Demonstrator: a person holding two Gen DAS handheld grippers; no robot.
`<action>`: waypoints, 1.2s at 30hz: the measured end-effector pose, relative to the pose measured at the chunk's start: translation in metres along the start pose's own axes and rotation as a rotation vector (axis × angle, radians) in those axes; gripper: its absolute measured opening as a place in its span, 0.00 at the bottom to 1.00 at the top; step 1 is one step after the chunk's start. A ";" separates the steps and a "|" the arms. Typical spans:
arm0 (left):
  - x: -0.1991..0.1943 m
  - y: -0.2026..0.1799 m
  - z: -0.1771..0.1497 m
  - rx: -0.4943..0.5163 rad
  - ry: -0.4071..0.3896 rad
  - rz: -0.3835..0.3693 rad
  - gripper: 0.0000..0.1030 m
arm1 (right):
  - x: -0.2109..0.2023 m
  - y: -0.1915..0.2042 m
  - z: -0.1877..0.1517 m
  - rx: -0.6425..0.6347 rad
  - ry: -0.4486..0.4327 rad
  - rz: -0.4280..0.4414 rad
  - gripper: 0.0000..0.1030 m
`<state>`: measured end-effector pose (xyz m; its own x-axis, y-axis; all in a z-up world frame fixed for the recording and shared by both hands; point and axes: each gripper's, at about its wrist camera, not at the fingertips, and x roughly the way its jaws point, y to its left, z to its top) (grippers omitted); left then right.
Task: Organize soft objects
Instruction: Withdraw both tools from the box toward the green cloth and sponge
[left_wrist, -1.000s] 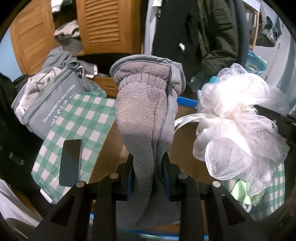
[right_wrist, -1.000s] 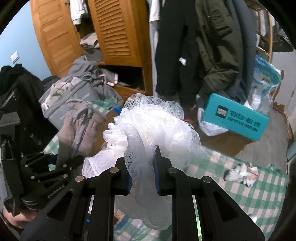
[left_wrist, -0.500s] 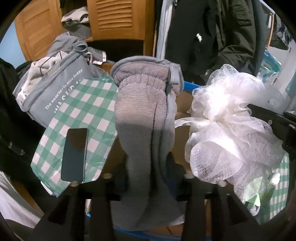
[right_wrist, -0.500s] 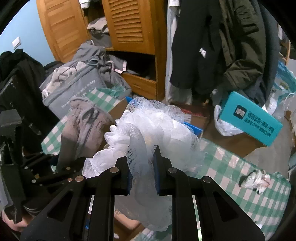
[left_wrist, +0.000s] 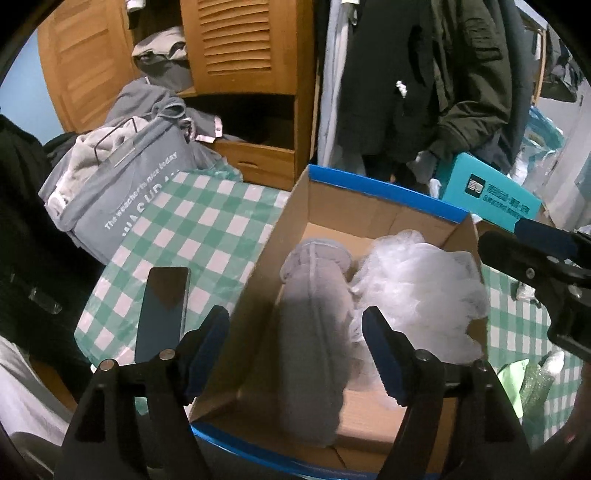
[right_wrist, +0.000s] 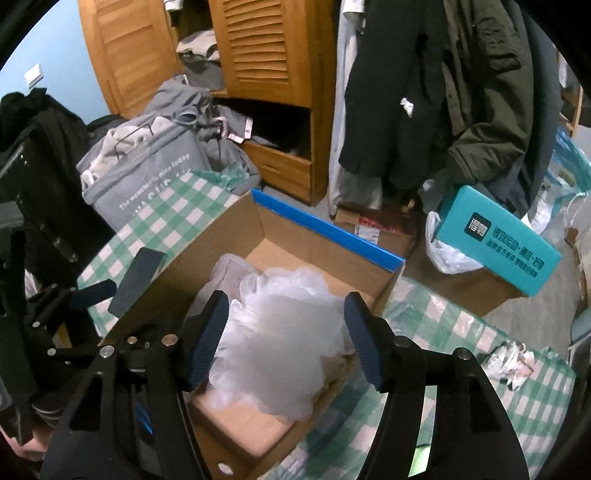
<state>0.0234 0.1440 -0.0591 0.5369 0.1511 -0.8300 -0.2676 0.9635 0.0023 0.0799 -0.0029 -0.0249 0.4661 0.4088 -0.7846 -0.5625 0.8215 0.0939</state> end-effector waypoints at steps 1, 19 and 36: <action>0.000 -0.001 0.000 0.003 -0.001 -0.004 0.74 | -0.001 -0.001 -0.001 0.004 0.000 -0.003 0.64; -0.017 -0.054 -0.003 0.112 -0.032 -0.075 0.74 | -0.029 -0.051 -0.027 0.099 0.011 -0.073 0.65; -0.024 -0.122 -0.011 0.239 -0.024 -0.138 0.74 | -0.063 -0.113 -0.072 0.184 0.030 -0.169 0.65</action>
<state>0.0340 0.0202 -0.0458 0.5750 0.0177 -0.8180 0.0042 0.9997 0.0246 0.0650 -0.1499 -0.0295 0.5206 0.2501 -0.8163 -0.3432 0.9368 0.0681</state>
